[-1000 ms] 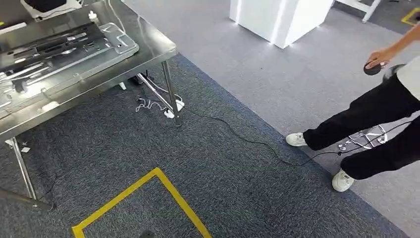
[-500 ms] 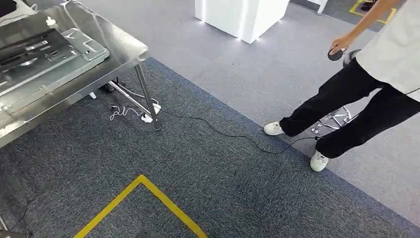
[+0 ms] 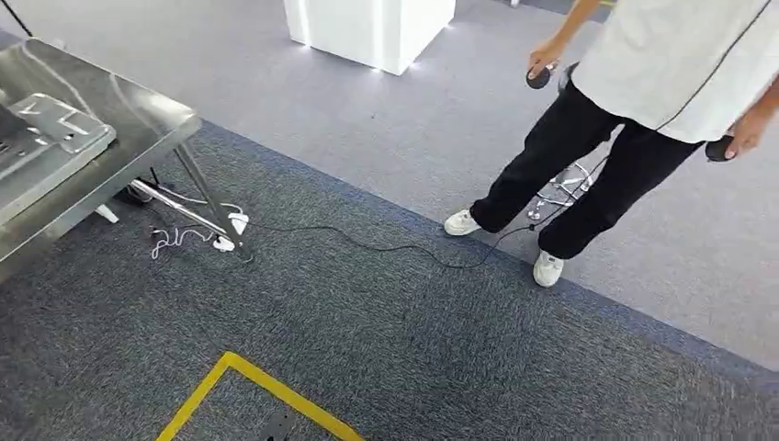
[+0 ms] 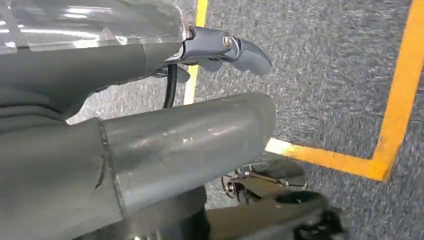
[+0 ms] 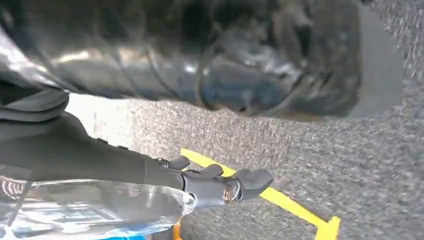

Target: Take the parts from the cabinet and place them on the table.

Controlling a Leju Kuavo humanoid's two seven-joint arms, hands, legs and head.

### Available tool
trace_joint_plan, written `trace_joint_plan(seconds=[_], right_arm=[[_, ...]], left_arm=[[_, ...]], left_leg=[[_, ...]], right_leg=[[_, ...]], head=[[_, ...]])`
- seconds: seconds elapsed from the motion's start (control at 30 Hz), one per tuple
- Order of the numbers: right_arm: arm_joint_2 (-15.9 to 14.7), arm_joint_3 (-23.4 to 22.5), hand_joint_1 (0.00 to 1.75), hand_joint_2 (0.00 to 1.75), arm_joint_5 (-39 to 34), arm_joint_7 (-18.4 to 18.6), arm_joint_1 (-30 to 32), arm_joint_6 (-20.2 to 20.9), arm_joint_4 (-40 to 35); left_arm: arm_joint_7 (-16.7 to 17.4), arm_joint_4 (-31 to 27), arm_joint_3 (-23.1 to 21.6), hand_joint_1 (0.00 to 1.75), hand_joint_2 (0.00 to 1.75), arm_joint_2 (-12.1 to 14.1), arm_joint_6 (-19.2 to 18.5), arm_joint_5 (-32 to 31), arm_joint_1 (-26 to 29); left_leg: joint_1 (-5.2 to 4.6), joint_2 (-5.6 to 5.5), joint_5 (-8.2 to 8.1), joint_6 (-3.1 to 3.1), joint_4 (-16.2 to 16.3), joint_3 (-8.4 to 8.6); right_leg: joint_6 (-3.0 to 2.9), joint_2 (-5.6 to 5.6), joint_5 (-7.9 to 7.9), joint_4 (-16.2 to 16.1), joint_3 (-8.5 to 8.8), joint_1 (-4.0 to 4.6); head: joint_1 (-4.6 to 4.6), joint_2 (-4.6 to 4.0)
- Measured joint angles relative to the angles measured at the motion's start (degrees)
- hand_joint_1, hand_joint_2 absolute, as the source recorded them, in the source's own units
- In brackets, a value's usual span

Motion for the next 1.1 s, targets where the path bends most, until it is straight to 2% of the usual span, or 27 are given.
trace_joint_plan(seconds=[0.03,0.07,0.1,0.17,0.23,0.27,0.3,0.33,0.4,0.43,0.47,0.5,0.53,0.57,0.6,0.63,0.67,0.73,0.77,0.8,0.83,0.87,0.93,0.97,1.0,1.07,1.1], right_arm=[[0.02,0.00,0.00,0.00,0.00,0.09,0.01,0.02,0.00],[0.07,0.00,0.00,0.00,0.02,0.11,0.00,0.00,0.00],[0.07,0.00,0.00,0.00,0.02,0.11,-0.01,0.00,0.00],[0.07,0.00,0.00,0.00,0.07,0.13,-0.09,0.00,0.00],[0.07,0.00,0.00,0.00,0.13,0.17,0.40,0.00,0.02],[0.09,0.00,0.00,0.00,0.13,0.24,0.42,0.07,0.07],[0.15,0.00,0.00,0.00,0.17,0.24,0.47,0.11,0.11],[0.15,0.00,0.00,0.00,0.18,0.24,0.32,0.13,0.11],[0.13,0.00,0.00,0.00,0.39,0.17,0.02,0.15,0.11],[0.13,0.00,0.00,0.00,0.39,0.17,0.05,0.18,0.11],[0.15,0.00,0.00,0.00,0.44,0.17,0.17,0.20,0.11],[0.13,0.00,0.00,0.00,0.48,0.17,0.34,0.20,0.13],[0.13,0.00,0.00,0.00,0.52,0.17,0.40,0.20,0.13],[0.13,0.00,0.00,0.00,0.63,0.17,0.37,0.20,0.13],[0.13,0.00,0.00,0.00,0.70,0.17,0.25,0.20,0.13],[0.11,0.00,0.00,0.00,0.81,0.17,-0.01,0.20,0.13],[0.13,0.00,0.00,0.00,0.94,0.17,-0.10,0.20,0.13],[-0.02,0.00,0.00,0.00,1.01,0.26,0.15,0.20,0.13],[-0.02,0.00,0.00,0.00,1.09,0.30,0.23,0.20,0.13],[0.00,0.00,0.00,0.00,1.14,0.39,0.35,0.20,0.13],[0.00,0.00,0.00,0.00,1.14,0.42,0.30,0.22,0.13],[0.00,0.00,0.00,0.00,1.16,0.44,0.13,0.31,0.13],[0.00,0.00,0.00,0.00,1.46,0.59,0.03,0.41,0.13],[0.00,0.00,0.00,0.00,1.64,0.85,0.06,0.44,0.13],[0.00,0.00,0.00,0.00,1.81,1.07,0.11,0.46,0.13],[0.00,0.00,0.00,0.00,1.99,1.18,0.23,0.48,0.13],[0.02,0.00,0.00,0.00,1.99,1.18,0.23,0.48,0.15]], left_arm=[[-0.11,0.00,0.00,0.00,0.00,0.04,-0.13,0.00,-0.09],[-0.15,0.00,0.00,0.00,0.00,0.07,-0.13,0.00,-0.13],[-0.17,0.00,0.02,0.00,0.00,0.07,-0.19,0.00,-0.06],[-0.20,0.00,0.02,0.00,0.00,0.07,-0.15,0.00,-0.34],[-0.15,0.00,0.07,0.00,0.00,0.07,0.31,0.07,-0.33],[-0.13,0.00,0.09,0.00,0.00,-0.04,0.85,0.09,-0.35],[-0.09,0.00,0.11,0.00,0.00,-0.04,1.16,0.09,-0.39],[0.02,0.00,0.15,0.00,0.00,-0.07,1.53,0.11,-0.33],[0.42,0.00,0.39,0.00,0.00,-0.07,2.03,0.15,0.06],[0.46,0.00,0.46,0.00,0.00,-0.05,2.08,0.17,0.16],[0.48,0.00,0.48,0.00,0.00,-0.07,2.10,0.17,0.16],[0.48,0.00,0.50,0.00,0.00,-0.11,2.10,0.17,0.13],[0.50,0.00,0.52,0.00,0.00,-0.20,2.12,0.17,0.11],[0.50,0.00,0.57,0.00,0.00,-0.22,2.12,0.17,0.08],[0.53,0.00,0.61,0.00,0.00,-0.24,2.12,0.17,0.07],[0.53,0.00,0.66,0.00,0.00,-0.28,2.12,0.19,0.06],[0.55,0.00,0.79,0.00,0.00,-0.28,2.14,0.26,0.03],[0.55,0.00,0.92,0.00,0.00,-0.39,2.14,0.28,-0.11],[0.52,-0.02,0.96,0.00,0.00,-0.42,2.14,0.31,-0.27],[0.50,-0.02,0.98,0.00,0.00,-0.42,2.14,0.33,-0.22],[0.42,-0.02,1.03,0.00,0.00,-0.42,2.12,0.35,-0.25],[0.46,0.00,1.11,0.00,0.00,-0.42,2.05,0.42,-0.20],[0.59,0.00,1.33,0.00,0.00,-0.42,1.99,0.68,0.08],[0.74,0.00,1.42,0.00,0.00,-0.42,1.99,0.76,0.20],[0.83,0.00,1.49,0.00,0.00,-0.37,1.99,0.79,0.25],[0.87,-0.02,1.53,0.00,0.00,-0.28,1.99,0.79,0.13],[0.90,0.00,1.55,0.00,0.00,-0.28,1.99,0.79,0.11]], left_leg=[[0.17,-0.39,2.86,0.02,-4.63,1.92],[0.39,-1.66,5.51,0.05,-9.62,4.06],[0.69,-4.79,5.29,0.05,-12.20,5.12],[0.38,-3.94,5.50,0.18,-12.46,4.80],[0.05,-3.11,5.73,0.86,-12.47,4.89],[0.45,-2.32,6.25,1.59,-13.13,4.99],[0.35,-1.67,6.34,1.82,-13.32,5.09],[0.25,-1.09,6.35,2.07,-13.36,5.06],[-0.04,0.83,6.20,2.28,-13.35,5.02],[-0.11,1.60,6.11,2.37,-13.35,5.01],[-0.16,2.36,6.02,2.36,-13.35,5.07],[-0.18,2.93,5.89,2.35,-13.35,5.18],[-0.21,3.54,5.73,2.26,-13.35,5.38],[-0.22,4.17,5.55,2.09,-13.35,5.66],[-0.32,4.67,5.36,1.87,-13.37,5.93],[-0.76,5.19,5.05,1.41,-13.28,5.99],[-0.68,5.51,4.99,1.18,-13.40,6.10],[-0.62,6.51,4.89,0.82,-13.70,6.50],[-0.94,7.24,4.61,0.26,-13.80,6.76],[-0.43,5.13,3.86,0.02,-12.78,6.79],[-0.35,2.55,2.07,0.01,-10.18,5.61],[-0.22,0.86,-0.58,-0.12,-5.25,3.19],[-0.18,0.12,-3.26,-0.30,2.56,-0.89],[-0.18,0.11,-2.90,-0.32,3.84,-1.87],[-0.17,0.10,-1.00,-0.31,2.41,-1.64],[-0.06,-0.72,4.89,-0.12,-6.68,1.98],[0.21,-3.09,6.95,-0.05,-11.40,3.87]], right_leg=[[0.22,0.84,-0.14,0.30,0.05,-0.08],[0.48,1.60,-0.33,0.67,0.02,-0.17],[0.76,2.21,-0.57,1.12,-0.41,-0.21],[1.49,3.22,-0.59,1.73,-1.14,-0.08],[2.35,4.22,-0.21,1.23,-1.43,-0.43],[2.51,3.34,-0.48,1.67,-1.50,-0.50],[2.60,-0.17,-1.46,3.07,-2.04,-0.17],[2.77,-1.96,-3.52,6.27,-3.62,-0.07],[3.05,-2.91,-7.94,16.03,-8.47,-0.13],[3.09,-2.99,-8.64,18.93,-9.95,-0.16],[3.09,-3.11,-8.00,19.37,-10.22,-0.18],[3.00,-3.24,-6.19,17.07,-9.10,-0.17],[2.77,-3.56,-3.64,12.41,-6.58,-0.10],[2.42,-4.60,-1.15,6.50,-3.44,0.05],[1.90,-7.86,-0.43,1.89,-1.08,0.51],[1.60,-7.75,-0.57,1.65,-1.04,1.02],[1.15,-7.00,-0.50,1.60,-1.22,1.04],[0.85,-5.98,-0.53,1.56,-1.45,1.18],[0.31,-5.22,-0.12,0.67,-0.71,0.81],[0.05,-4.69,0.15,0.11,-0.38,0.52],[-0.34,-4.26,0.31,-0.07,-0.28,0.35],[-0.48,-3.47,0.35,-0.05,-0.42,0.33],[-0.53,-1.96,0.32,0.00,-0.43,0.39],[-0.53,-1.10,0.31,0.07,-0.40,0.41],[-0.50,-0.26,0.24,0.19,-0.37,0.40],[-0.18,1.41,-0.04,0.69,-0.26,0.27],[0.09,2.10,-0.29,1.15,-0.43,0.16]], head=[[0.00,0.00],[0.00,0.00],[0.07,0.00],[0.04,0.00],[0.04,0.00],[0.06,0.00],[0.17,0.00],[0.20,0.00],[0.18,0.00],[0.20,0.00],[0.18,0.00],[0.20,0.00],[0.20,0.00],[0.17,0.00],[0.20,0.00],[0.18,0.00],[0.15,0.00],[0.15,0.00],[0.11,0.00],[0.13,0.00],[-0.06,0.00],[-0.04,0.00],[-0.06,0.00],[-0.09,0.00],[-0.07,0.00],[-0.09,0.00],[-0.07,0.00]])
